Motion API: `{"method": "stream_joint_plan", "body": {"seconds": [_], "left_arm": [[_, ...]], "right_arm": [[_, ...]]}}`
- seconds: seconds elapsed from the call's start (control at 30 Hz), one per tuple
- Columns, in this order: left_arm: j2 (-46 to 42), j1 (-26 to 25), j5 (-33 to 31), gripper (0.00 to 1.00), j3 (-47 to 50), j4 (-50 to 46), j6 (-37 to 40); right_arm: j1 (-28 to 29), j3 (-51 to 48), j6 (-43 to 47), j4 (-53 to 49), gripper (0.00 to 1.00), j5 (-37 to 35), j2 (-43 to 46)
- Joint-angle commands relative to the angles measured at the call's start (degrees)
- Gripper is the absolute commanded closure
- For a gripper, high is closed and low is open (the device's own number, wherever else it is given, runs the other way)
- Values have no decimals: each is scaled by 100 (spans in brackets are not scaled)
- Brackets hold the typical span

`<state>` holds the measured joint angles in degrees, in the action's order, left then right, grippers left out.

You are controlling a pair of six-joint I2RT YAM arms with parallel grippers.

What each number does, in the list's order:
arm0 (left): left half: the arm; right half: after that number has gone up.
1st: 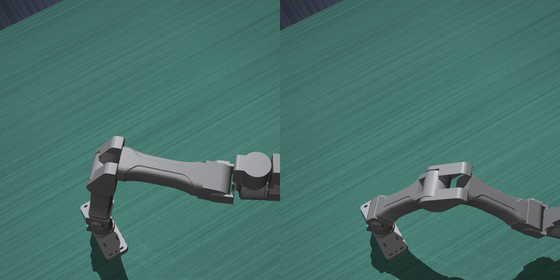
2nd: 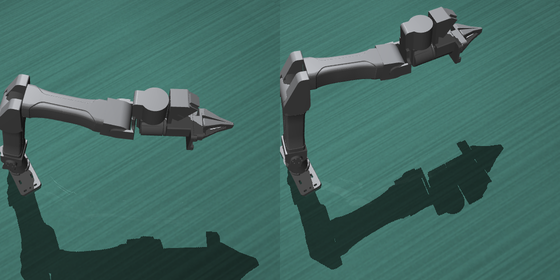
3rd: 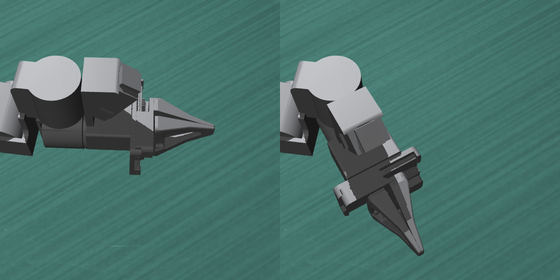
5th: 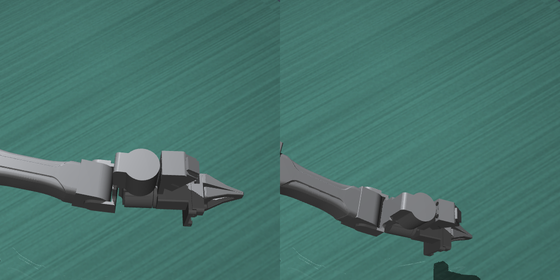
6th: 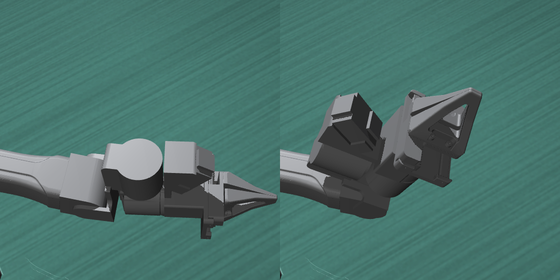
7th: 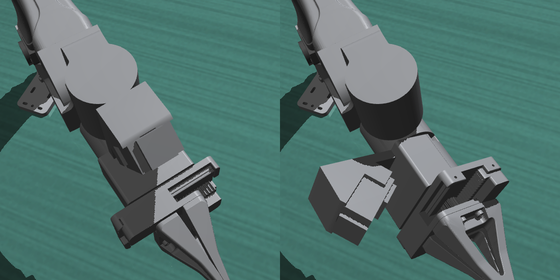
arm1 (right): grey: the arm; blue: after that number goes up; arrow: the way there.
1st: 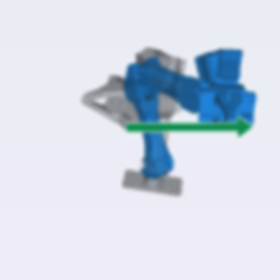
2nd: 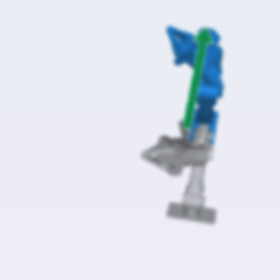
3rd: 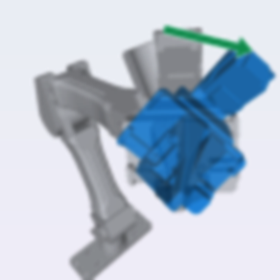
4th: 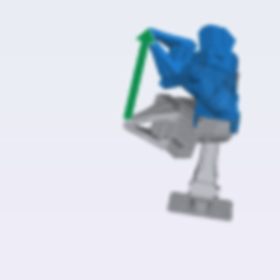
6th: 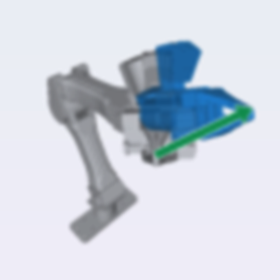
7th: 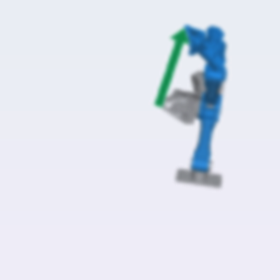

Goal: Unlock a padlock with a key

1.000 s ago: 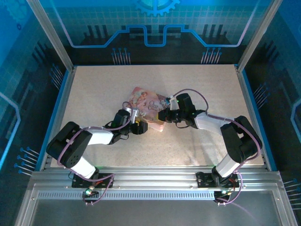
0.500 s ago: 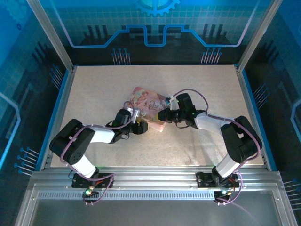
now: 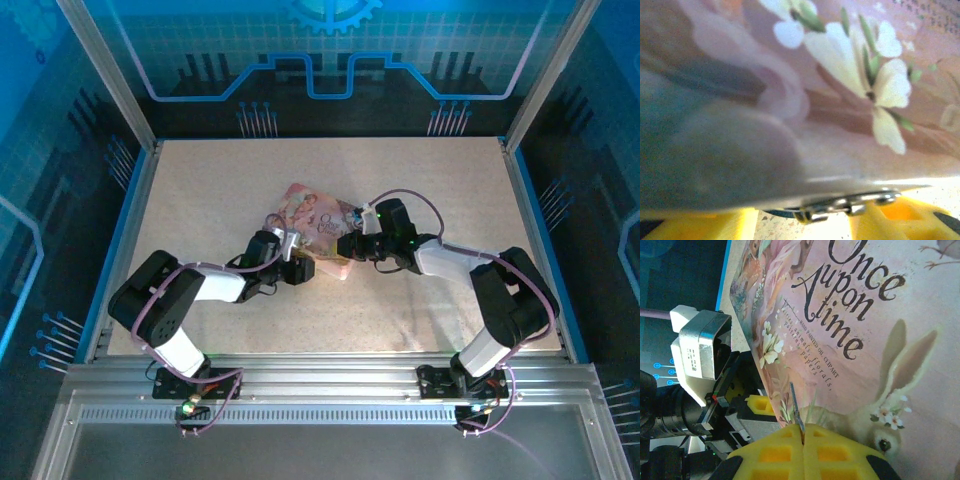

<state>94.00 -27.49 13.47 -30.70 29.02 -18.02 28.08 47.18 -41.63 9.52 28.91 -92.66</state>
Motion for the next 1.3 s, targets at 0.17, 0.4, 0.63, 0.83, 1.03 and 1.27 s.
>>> {"method": "stream_joint_plan", "body": {"seconds": [0.17, 0.4, 0.63, 0.83, 1.03, 1.27], "left_arm": [[5, 25, 261, 56, -245, 93, 35], [5, 27, 263, 66, -252, 93, -26], [-112, 26, 324, 73, -270, 17, -188], [-506, -17, 483, 75, -237, -294, -611], [-1161, -60, 551, 76, -257, -1011, -1148], [-1770, -63, 733, 78, -504, -1812, -1697]], "right_arm": [[1, -318, 98, -880, 93, -293, -129], [-4, -315, 85, -843, 93, -281, -98], [21, -323, 183, -674, 93, -329, 128], [103, -399, 535, -583, 94, -727, 807], [280, -733, 980, -583, 94, -1204, 1593], [595, -1330, 1267, -133, 94, -1496, 2489]]}}
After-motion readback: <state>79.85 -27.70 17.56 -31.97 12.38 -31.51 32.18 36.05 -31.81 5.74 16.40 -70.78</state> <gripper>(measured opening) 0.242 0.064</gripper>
